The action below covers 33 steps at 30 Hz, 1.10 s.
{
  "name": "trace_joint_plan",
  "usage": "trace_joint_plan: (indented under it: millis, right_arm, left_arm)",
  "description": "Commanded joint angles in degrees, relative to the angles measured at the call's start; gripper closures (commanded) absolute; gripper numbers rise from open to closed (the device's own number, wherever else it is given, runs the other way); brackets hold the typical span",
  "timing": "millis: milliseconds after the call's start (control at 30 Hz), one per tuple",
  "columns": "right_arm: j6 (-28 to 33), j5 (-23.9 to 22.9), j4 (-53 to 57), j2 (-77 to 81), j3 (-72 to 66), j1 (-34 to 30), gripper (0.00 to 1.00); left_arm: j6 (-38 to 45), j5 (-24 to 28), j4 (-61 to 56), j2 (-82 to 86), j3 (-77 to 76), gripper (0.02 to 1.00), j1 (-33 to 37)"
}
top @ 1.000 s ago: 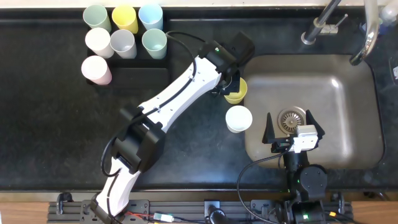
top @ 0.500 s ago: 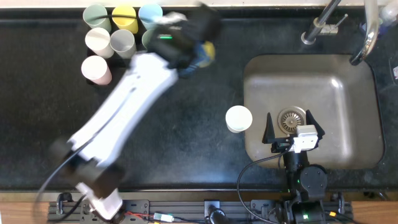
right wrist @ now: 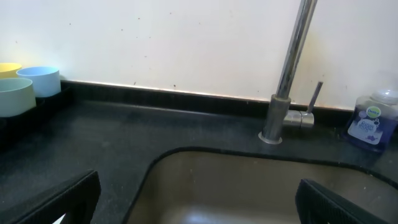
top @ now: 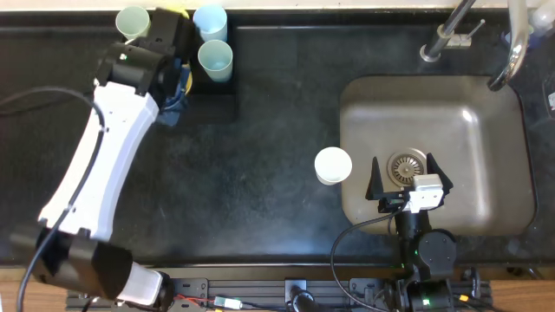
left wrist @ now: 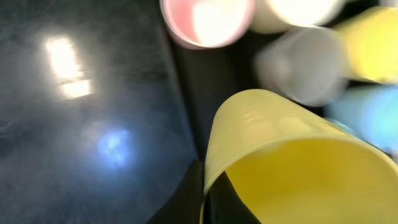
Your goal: Store Cups
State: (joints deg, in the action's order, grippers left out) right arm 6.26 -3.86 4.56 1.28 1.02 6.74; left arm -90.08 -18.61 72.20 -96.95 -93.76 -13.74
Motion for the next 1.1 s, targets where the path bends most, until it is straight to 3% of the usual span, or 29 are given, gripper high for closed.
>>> trace_joint_plan:
  millis: [33,533,1100]
  right_arm:
    - [0.2,-0.2,-0.4,-0.5,-0.7,-0.3,0.005]
    - [0.2,-0.2,-0.4,-0.5,-0.7,-0.3,0.003]
    - [0.2,-0.2,-0.4,-0.5,-0.7,-0.3,0.005]
  left_arm:
    - [-2.2,1.9,-0.8,0.8,2.1,0.982,2.1]
    - [-1.7,7.0,-3.2,-6.0,2.8,0.982,5.0]
    - [-1.7,6.1,-4.7,-10.8,2.8,0.980,5.7]
